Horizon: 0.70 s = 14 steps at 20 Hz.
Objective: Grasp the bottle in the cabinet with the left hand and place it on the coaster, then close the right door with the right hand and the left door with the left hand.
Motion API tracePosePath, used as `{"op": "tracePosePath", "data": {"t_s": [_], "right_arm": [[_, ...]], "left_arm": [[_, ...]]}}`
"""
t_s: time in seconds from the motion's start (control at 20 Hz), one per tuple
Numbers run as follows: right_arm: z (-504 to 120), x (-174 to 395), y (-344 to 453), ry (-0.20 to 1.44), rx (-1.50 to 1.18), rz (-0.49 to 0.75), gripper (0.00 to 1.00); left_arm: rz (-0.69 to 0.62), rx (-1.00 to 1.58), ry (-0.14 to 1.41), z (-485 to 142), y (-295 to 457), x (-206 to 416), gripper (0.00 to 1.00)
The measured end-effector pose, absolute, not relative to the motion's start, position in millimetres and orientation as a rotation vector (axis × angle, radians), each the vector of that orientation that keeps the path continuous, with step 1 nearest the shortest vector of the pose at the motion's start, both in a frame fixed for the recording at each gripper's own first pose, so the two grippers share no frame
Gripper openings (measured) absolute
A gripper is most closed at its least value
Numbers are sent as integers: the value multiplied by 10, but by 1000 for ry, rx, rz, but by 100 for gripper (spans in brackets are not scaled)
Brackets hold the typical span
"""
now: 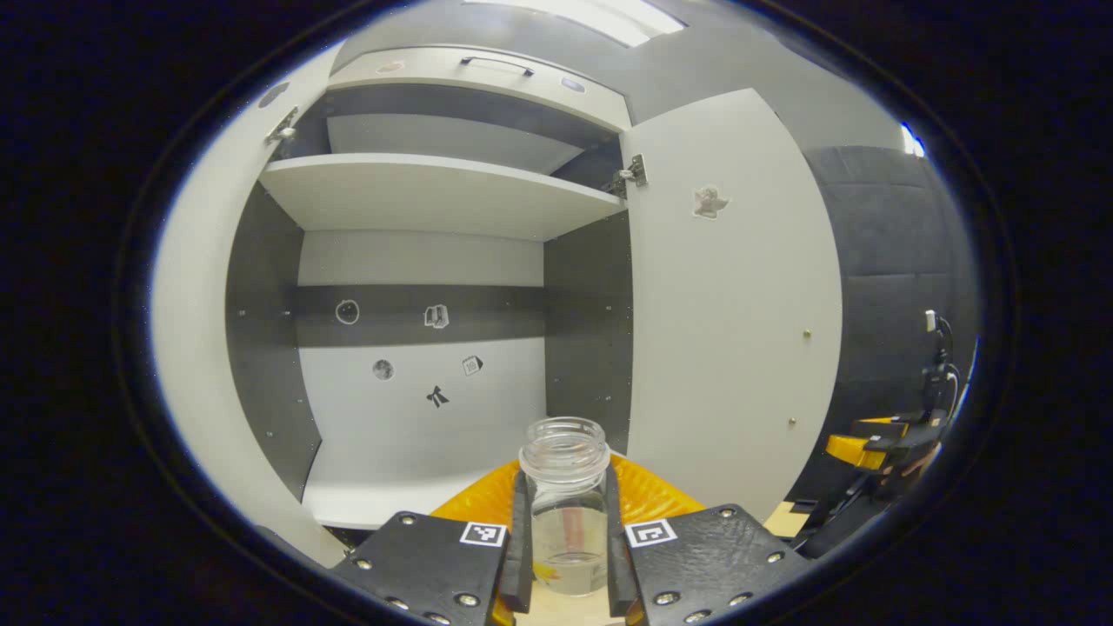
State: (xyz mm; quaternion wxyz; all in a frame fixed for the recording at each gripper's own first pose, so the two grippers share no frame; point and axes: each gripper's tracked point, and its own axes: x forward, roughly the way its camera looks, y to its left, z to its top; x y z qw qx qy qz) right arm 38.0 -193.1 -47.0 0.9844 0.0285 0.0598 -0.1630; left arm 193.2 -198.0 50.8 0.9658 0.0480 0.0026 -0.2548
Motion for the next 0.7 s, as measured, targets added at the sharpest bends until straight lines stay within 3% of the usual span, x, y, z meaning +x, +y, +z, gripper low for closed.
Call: {"op": "tracePosePath", "data": {"t_s": [0.5, 0.55, 0.6, 0.7], "right_arm": [[-535, -3, -1732, 131, 59, -295, 96], [-534, -17, -1709, 133, 53, -287, 99], [-523, -31, -1689, 131, 51, -281, 100], [-514, -77, -1646, 127, 53, -275, 100]], "left_arm": [[-499, 81, 9, -426, -1667, 1445, 35], [-493, 84, 7, -552, -1641, 1415, 27], [-491, 78, 9, -666, -1631, 1384, 42], [-494, 68, 27, -932, -1636, 1318, 43]]}}
